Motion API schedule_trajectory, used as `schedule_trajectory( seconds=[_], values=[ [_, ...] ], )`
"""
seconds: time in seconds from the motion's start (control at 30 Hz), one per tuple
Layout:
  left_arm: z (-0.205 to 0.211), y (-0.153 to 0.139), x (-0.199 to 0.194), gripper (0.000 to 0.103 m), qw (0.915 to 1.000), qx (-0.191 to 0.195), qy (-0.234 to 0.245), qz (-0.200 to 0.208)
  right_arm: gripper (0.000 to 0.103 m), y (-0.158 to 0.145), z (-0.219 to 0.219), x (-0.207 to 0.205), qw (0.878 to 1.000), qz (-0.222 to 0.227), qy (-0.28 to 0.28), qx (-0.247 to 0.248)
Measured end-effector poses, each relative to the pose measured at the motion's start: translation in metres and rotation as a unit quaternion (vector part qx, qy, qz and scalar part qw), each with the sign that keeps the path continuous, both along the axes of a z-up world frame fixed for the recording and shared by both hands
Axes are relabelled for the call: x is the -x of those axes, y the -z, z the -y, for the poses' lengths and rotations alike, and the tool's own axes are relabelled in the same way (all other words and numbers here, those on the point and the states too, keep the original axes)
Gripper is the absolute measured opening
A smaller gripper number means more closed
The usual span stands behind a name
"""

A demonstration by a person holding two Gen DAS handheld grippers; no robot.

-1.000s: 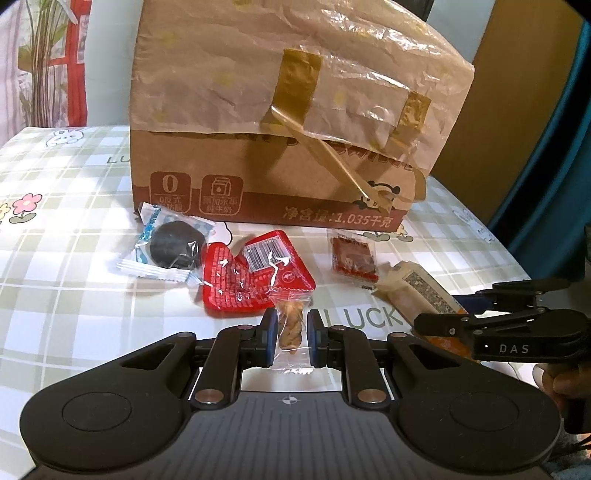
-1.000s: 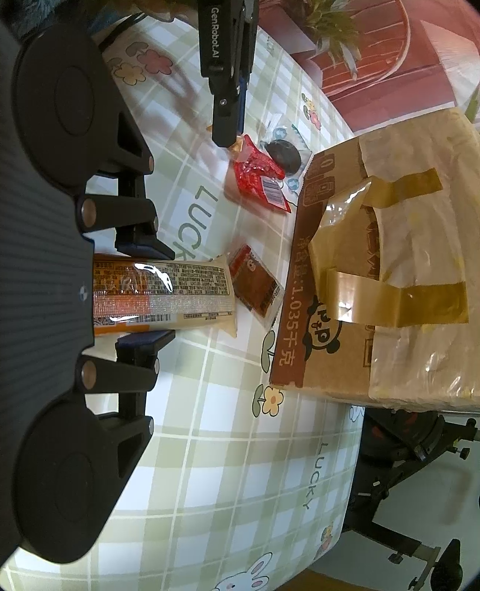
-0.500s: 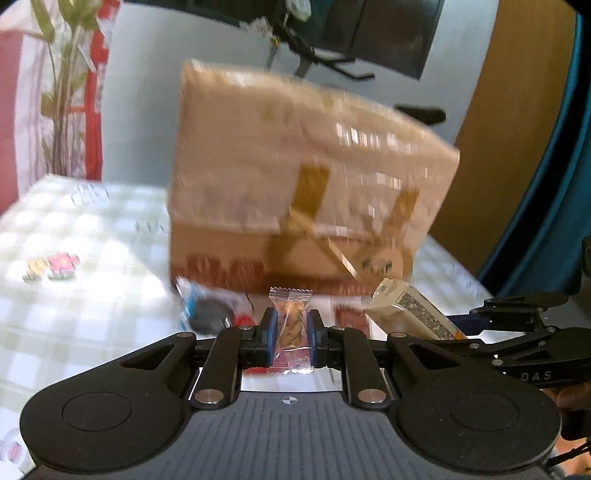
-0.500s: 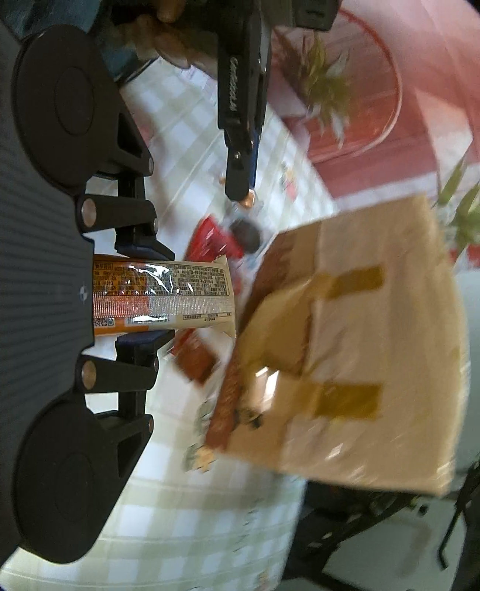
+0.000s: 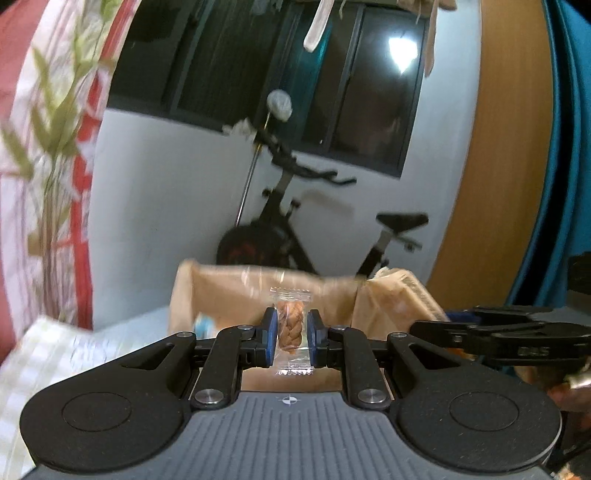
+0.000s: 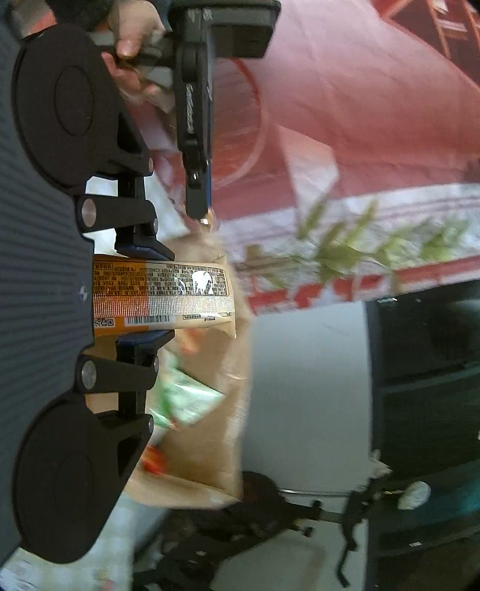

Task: Organize snacks
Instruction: 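Open both tools to drop the packets into the box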

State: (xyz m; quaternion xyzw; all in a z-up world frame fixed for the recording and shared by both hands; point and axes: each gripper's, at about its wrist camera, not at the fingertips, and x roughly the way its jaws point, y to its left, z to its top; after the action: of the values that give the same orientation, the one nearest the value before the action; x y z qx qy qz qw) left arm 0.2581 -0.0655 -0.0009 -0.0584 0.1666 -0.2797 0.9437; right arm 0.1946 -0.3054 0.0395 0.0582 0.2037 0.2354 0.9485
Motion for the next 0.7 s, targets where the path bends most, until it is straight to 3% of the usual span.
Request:
schedule_trajectory(
  seconds=[0.27, 0.37, 0.5, 0.53, 0.6, 0.67, 0.7],
  values=[
    [0.052, -0.007, -0.056, 0.018, 0.9997, -0.018, 0.003, -0.018, 0.039, -0.006, 0.039, -0.085, 0.995, -0.019, 0.1, -0.009],
    [0.075, -0.001, -0.07, 0.018, 0.9986, -0.048, -0.006, -0.019, 0.039, 0.004, 0.053, -0.102, 0.991, -0.038, 0.129, -0.018],
    [0.087, 0.009, -0.085, 0.02, 0.9967, -0.074, -0.002, -0.035, 0.039, 0.017, 0.063, -0.112, 0.986, -0.056, 0.154, 0.008],
    [0.086, 0.011, -0.089, 0.022, 0.9963, -0.074, 0.002, -0.043, 0.04, 0.021, 0.063, -0.114, 0.985, -0.061, 0.158, 0.016],
    [0.082, 0.013, -0.093, 0.049, 0.9961, -0.072, 0.004, -0.051, 0.041, 0.026, 0.064, -0.115, 0.985, -0.069, 0.154, 0.026],
    [0.076, 0.014, -0.092, 0.059, 0.9967, -0.07, -0.005, -0.043, 0.045, 0.03, 0.066, -0.114, 0.984, -0.073, 0.159, 0.027],
    [0.073, 0.014, -0.091, 0.059, 0.9966, -0.07, -0.01, -0.042, 0.053, 0.031, 0.068, -0.111, 0.984, -0.069, 0.163, 0.024]
  ],
)
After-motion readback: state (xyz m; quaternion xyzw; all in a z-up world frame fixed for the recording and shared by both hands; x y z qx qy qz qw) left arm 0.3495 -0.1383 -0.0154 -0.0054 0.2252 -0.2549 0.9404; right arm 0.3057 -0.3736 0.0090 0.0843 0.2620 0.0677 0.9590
